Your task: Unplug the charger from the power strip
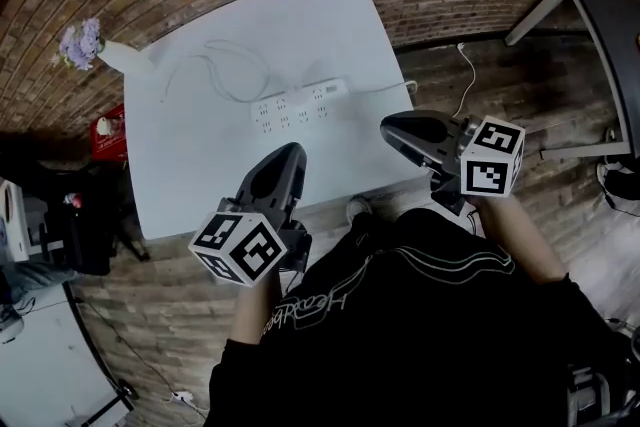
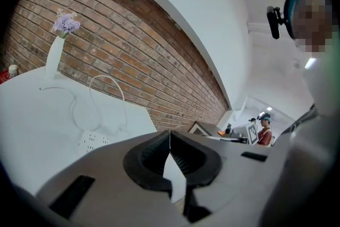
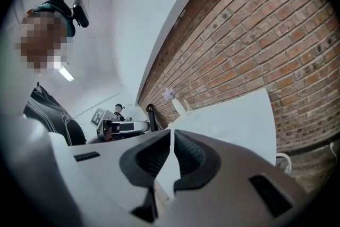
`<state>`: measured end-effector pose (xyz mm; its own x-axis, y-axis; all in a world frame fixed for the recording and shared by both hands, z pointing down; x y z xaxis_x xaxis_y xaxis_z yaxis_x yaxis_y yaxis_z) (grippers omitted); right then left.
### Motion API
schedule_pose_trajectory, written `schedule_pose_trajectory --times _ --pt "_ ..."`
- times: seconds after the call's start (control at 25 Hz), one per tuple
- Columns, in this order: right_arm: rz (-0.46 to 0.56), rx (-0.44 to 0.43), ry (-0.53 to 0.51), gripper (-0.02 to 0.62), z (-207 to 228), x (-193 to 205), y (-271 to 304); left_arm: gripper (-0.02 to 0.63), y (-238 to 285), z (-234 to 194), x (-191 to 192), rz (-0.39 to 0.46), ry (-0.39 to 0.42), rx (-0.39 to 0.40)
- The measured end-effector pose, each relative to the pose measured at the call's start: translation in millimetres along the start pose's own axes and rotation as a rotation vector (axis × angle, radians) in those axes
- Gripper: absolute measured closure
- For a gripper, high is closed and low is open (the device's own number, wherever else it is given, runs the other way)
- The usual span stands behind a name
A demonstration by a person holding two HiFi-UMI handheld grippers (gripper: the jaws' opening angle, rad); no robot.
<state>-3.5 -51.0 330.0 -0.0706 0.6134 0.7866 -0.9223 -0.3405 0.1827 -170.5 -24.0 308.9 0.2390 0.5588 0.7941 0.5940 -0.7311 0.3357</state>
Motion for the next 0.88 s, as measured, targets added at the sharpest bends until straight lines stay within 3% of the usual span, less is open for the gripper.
schedule_pose_trajectory --times 0.28,0.6,0.68,0.88 --pt "-0.07 0.02 -0.012 0.595 30.9 -0.4 26.4 0.601 5.4 -25.8 0.2 0.0 -0.053 -0.041" --pt "-0.227 -0.025 -0.078 0.577 77.1 -4.9 56.4 0.601 12.7 -38.5 -3.5 0.03 -0.136 -0.161" --pt "-0.268 -0.051 -0.116 0.526 86.6 -4.7 65.5 0.601 13.4 -40.0 -3.8 0.038 -0.154 -0.2" --pt "-0.386 -0.104 -0.283 0.491 109.1 7.5 93.3 0.601 21.7 -46.9 3.0 0.061 -0.2 -0.288"
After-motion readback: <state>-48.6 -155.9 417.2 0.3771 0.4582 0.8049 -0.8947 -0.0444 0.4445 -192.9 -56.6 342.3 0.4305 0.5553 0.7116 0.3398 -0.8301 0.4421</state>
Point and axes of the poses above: the fingertips, and each gripper's own axes: y forward along the fingers, z to its right, x out of its underside, the point moved 3 cm from there along -y, backward along the fingers, and after that the axes turned 2 degrees about y, right-handed, at the moved point
